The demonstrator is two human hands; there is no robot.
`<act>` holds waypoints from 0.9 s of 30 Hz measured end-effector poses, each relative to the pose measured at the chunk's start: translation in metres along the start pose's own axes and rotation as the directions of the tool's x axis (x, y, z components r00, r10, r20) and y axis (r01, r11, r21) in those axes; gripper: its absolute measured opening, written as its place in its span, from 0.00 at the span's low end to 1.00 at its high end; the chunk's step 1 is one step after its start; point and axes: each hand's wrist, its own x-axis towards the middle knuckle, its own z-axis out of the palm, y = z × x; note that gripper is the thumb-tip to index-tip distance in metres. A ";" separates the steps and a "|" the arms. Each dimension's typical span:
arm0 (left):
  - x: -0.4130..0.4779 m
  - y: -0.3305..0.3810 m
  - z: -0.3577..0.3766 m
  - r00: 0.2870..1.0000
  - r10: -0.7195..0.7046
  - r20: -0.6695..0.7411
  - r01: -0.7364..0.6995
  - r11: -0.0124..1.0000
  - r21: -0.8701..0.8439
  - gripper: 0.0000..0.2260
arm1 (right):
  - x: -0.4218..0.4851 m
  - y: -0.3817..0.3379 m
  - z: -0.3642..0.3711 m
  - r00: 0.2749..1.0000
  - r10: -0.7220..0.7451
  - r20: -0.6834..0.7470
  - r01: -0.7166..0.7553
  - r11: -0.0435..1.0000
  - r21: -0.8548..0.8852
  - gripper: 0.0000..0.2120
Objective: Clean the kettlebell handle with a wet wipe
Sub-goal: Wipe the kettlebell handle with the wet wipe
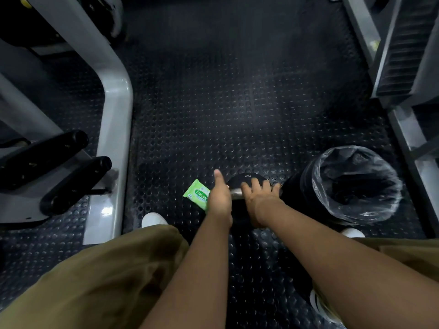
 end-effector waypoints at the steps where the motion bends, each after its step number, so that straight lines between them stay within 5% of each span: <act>1: -0.004 -0.007 0.004 1.000 -0.012 0.006 0.013 0.989 -0.150 0.50 | -0.001 0.001 0.000 1.000 -0.003 -0.012 0.004 1.000 0.008 0.57; 4: -0.011 -0.011 0.007 0.997 -0.005 0.082 0.046 0.866 -0.498 0.44 | -0.003 0.004 0.003 0.999 -0.027 -0.047 0.029 0.999 0.043 0.54; 7: 0.000 -0.012 0.003 0.985 -0.028 0.171 0.136 0.737 -0.662 0.52 | -0.003 0.006 0.007 0.994 -0.062 -0.089 0.068 0.995 0.071 0.52; 11: 0.005 -0.015 0.003 0.981 -0.060 0.187 0.171 0.726 -0.666 0.44 | -0.002 0.008 0.010 0.991 -0.078 -0.111 0.087 0.993 0.078 0.49; 21: -0.018 -0.009 0.019 0.993 -0.061 0.102 0.114 0.735 -0.668 0.57 | -0.002 0.006 0.003 0.997 -0.053 -0.058 0.059 0.993 0.107 0.48; 27: -0.001 -0.019 0.006 0.996 -0.003 0.085 0.053 0.803 -0.593 0.46 | -0.002 0.008 0.012 0.988 -0.089 -0.123 0.100 0.991 0.084 0.46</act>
